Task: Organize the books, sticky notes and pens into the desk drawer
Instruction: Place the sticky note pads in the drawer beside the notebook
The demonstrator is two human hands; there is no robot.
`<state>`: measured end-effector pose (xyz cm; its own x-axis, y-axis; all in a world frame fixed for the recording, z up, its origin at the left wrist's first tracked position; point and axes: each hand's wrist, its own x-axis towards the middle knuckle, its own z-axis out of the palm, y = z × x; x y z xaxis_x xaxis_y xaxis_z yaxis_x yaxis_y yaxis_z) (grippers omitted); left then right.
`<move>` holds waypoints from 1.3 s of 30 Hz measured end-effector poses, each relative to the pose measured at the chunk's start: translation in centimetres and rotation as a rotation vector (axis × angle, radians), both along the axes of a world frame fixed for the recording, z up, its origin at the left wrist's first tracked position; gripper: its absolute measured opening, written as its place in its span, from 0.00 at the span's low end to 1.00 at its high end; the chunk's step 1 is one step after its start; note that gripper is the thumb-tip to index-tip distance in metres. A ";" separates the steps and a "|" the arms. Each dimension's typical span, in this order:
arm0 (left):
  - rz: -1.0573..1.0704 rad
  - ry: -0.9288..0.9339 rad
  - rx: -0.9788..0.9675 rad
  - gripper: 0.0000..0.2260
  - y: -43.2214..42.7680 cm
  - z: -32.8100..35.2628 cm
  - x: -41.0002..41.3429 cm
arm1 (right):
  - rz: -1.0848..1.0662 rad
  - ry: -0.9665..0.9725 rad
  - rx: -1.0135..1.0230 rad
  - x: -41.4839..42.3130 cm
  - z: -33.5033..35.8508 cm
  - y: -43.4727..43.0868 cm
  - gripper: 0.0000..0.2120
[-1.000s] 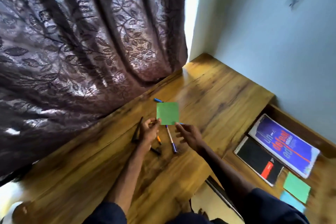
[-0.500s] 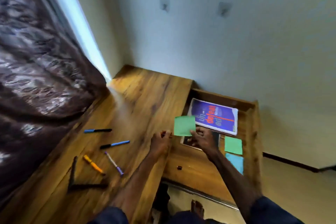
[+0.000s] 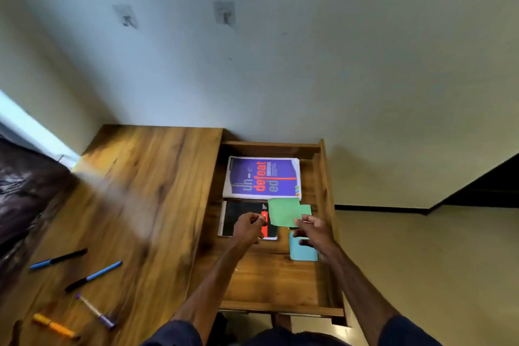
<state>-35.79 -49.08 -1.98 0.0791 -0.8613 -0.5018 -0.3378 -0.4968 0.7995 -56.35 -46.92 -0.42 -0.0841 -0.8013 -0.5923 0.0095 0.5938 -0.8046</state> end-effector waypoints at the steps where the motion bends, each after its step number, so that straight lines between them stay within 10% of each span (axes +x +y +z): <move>1: 0.000 0.034 0.023 0.12 -0.1 -0.2 -0.5 | 0.013 -0.023 0.035 -0.6 -0.3 0.1 0.13; 5: -0.047 0.178 0.084 0.18 -0.5 -0.8 -1.7 | 0.072 0.025 0.076 -1.4 -1.2 1.0 0.17; 18: -0.321 -0.279 -0.164 0.07 -2.1 -2.2 -2.0 | 0.002 0.322 0.059 -2.0 -3.2 0.0 0.11; 39: -0.580 -0.292 0.103 0.04 1.7 -7.2 -0.5 | 0.029 0.646 0.564 -0.6 -8.3 8.6 0.12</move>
